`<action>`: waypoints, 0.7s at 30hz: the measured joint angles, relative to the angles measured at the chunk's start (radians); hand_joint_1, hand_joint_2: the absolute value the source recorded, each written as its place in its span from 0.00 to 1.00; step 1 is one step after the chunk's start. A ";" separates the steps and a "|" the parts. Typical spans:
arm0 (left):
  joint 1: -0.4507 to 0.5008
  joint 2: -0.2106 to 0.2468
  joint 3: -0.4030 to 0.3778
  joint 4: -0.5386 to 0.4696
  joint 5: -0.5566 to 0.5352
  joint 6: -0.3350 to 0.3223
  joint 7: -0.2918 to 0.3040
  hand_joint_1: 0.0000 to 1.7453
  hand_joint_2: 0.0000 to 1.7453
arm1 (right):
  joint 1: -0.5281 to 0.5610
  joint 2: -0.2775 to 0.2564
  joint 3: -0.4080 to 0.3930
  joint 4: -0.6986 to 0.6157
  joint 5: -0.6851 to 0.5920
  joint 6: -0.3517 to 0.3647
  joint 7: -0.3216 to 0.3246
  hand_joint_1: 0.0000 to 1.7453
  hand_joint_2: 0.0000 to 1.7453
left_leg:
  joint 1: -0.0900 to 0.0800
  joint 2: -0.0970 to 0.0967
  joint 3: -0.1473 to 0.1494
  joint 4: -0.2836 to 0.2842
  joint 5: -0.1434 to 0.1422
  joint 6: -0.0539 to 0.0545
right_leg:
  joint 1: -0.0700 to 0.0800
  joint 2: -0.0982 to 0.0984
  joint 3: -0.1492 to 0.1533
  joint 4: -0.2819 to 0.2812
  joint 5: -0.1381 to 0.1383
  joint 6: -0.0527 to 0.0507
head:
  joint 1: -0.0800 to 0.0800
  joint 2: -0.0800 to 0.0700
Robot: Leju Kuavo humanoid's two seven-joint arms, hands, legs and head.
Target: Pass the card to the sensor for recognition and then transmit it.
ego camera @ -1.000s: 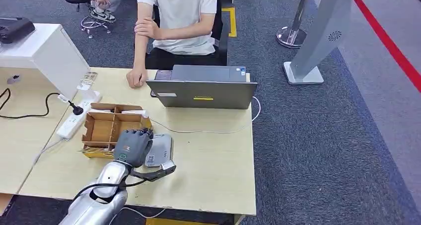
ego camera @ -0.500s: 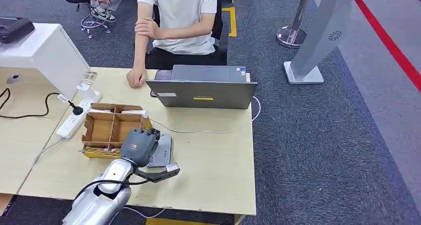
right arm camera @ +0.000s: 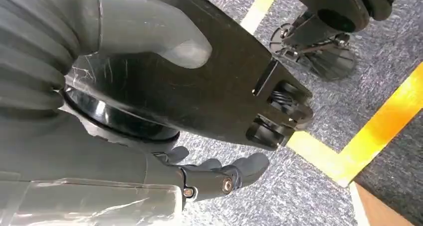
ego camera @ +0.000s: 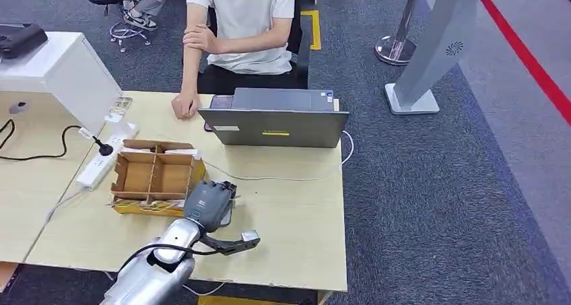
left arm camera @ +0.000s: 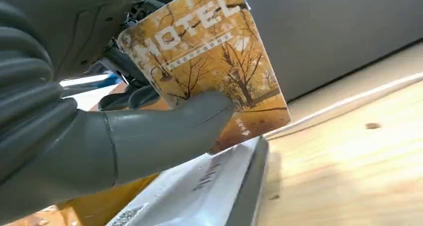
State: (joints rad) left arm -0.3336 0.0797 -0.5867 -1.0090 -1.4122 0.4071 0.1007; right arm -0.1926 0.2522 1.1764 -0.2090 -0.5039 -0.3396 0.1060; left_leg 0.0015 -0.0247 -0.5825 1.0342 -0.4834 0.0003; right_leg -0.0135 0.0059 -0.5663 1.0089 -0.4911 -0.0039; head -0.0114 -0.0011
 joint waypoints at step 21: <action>-0.303 0.088 0.166 0.011 -0.049 0.272 0.034 1.00 1.00 | 0.000 0.000 0.000 0.002 0.036 0.033 0.027 0.00 1.00 | 0.000 0.000 -0.001 0.000 0.002 0.000 | 0.000 0.000 -0.001 0.001 0.002 -0.002 | 0.000 0.000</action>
State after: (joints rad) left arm -0.6367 0.1679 -0.4207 -0.9983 -1.4611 0.6794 0.1351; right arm -0.1929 0.2522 1.1765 -0.2068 -0.4681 -0.3067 0.1328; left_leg 0.0020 -0.0245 -0.5834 1.0344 -0.4817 0.0001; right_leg -0.0130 0.0061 -0.5676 1.0103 -0.4893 -0.0058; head -0.0118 -0.0011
